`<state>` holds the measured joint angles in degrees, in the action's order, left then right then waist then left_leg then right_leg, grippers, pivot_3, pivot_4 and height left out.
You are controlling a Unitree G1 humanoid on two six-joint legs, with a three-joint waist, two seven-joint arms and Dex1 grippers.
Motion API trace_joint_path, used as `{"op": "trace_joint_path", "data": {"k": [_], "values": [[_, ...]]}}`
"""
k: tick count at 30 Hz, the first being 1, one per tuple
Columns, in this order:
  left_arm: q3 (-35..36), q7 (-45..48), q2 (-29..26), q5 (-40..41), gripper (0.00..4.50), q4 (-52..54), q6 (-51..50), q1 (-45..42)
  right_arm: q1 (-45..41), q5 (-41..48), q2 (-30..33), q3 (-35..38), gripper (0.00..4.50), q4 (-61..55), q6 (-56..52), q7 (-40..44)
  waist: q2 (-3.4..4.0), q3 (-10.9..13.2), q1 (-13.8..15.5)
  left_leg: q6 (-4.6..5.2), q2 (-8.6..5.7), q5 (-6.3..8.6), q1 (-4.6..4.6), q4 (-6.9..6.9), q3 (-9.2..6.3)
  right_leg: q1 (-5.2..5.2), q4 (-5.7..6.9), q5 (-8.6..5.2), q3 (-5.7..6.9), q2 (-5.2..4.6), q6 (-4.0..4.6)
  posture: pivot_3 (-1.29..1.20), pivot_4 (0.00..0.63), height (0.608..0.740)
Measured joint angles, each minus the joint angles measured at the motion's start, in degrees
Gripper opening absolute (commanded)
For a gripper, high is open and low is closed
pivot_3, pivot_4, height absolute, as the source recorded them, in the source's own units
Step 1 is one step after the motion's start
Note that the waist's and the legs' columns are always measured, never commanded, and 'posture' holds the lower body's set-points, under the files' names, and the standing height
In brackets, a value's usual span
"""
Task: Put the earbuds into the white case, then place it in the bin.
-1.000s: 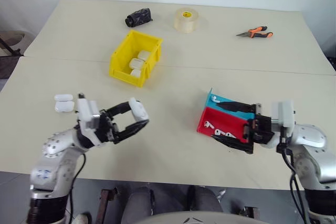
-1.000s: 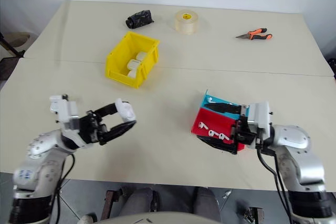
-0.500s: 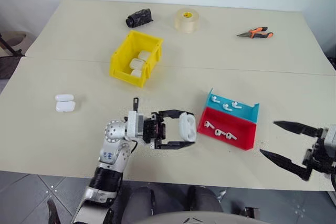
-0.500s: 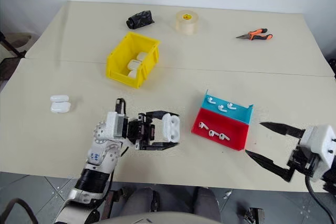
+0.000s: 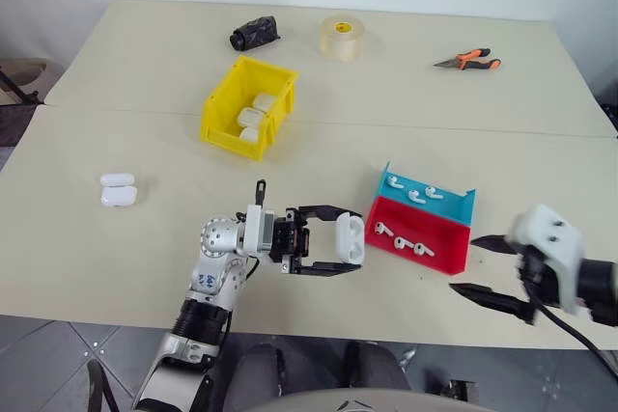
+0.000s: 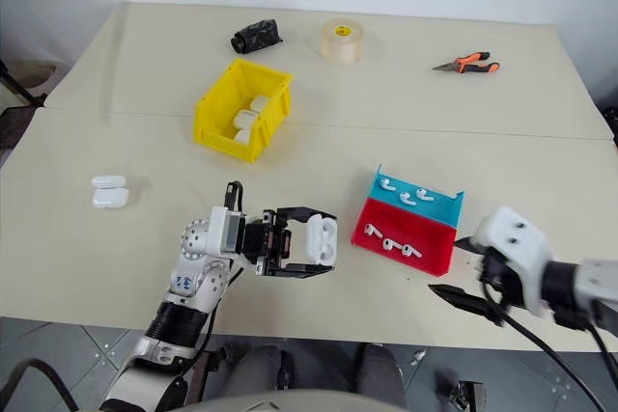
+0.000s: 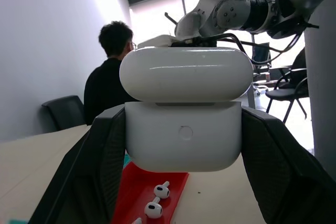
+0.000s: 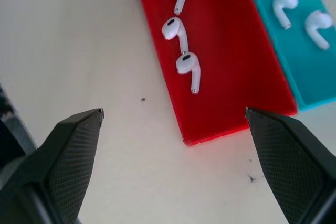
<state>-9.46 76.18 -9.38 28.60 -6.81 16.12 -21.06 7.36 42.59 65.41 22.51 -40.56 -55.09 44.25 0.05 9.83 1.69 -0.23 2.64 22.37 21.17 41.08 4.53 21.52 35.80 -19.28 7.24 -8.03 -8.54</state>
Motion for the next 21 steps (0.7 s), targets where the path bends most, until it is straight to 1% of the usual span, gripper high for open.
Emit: {"op": "trace_joint_path", "data": {"k": [4, 8, 12, 15, 18, 20, 21], "values": [[-0.1, -1.0, -0.9, -0.4, 2.81, 1.0, -0.6, 0.4, -12.0, 0.5, 1.8, -11.0, 4.50, 0.1, -7.6, -3.9, -0.01, 0.0, -0.2, 0.00, 0.01, 0.00, 0.04, 0.00, -0.09, -0.02, 0.00, 0.00, 0.10, 0.01, 0.00, 0.00, 0.150, 0.740], [-0.7, -1.8, -1.3, -0.7, 2.81, 2.3, -1.2, 0.6, -23.1, -2.2, 1.7, -22.6, 4.50, 0.8, -12.3, -6.5, 0.01, 0.0, -0.3, 0.00, 0.01, 0.00, 0.06, -0.01, -0.08, 0.00, 0.00, 0.00, 0.12, 0.00, 0.00, 0.00, 0.150, 0.740], [-0.7, -2.6, -2.0, -1.0, 2.81, 3.7, -1.3, 0.7, -29.1, -6.1, 1.2, -30.2, 4.50, 2.9, -14.0, -7.5, 0.01, 0.0, -0.3, 0.00, 0.01, 0.00, 0.08, -0.01, -0.09, 0.00, -0.01, 0.00, 0.14, -0.01, 0.00, 0.00, 0.150, 0.740], [-0.7, -3.2, -2.2, -1.1, 2.81, 4.0, -1.4, 0.7, -32.0, -7.9, 0.2, -33.4, 4.50, 3.6, -14.9, -7.6, 0.01, 0.0, -0.4, 0.00, 0.01, 0.00, 0.07, -0.01, -0.08, 0.00, 0.00, 0.00, 0.15, -0.01, 0.00, 0.00, 0.150, 0.740], [-0.9, -3.7, -2.4, -1.2, 2.81, 4.6, -1.8, 1.0, -33.9, -9.6, 0.0, -36.1, 3.92, 4.2, -14.9, -7.0, 0.01, 0.0, -0.3, 0.00, 0.01, 0.00, 0.08, -0.01, -0.09, 0.00, 0.00, 0.00, 0.15, -0.01, 0.00, 0.00, 0.150, 0.740], [-1.0, -4.1, -2.6, -1.2, 2.81, 4.7, -2.2, 1.2, -34.4, -10.6, 0.1, -37.6, 3.25, 4.3, -14.7, -5.9, 0.01, 0.0, -0.4, 0.00, 0.01, 0.00, 0.07, -0.01, -0.09, 0.00, 0.00, 0.00, 0.15, -0.01, 0.00, 0.00, 0.150, 0.740], [-1.1, -4.2, -2.7, -1.2, 2.81, 4.9, -2.3, 1.2, -34.5, -11.1, 0.5, -38.5, 3.25, 4.2, -14.3, -5.0, 0.01, 0.0, -0.3, 0.00, 0.01, 0.00, 0.08, -0.01, -0.08, 0.00, 0.00, 0.00, 0.15, -0.01, 0.00, 0.00, 0.150, 0.740]]}}
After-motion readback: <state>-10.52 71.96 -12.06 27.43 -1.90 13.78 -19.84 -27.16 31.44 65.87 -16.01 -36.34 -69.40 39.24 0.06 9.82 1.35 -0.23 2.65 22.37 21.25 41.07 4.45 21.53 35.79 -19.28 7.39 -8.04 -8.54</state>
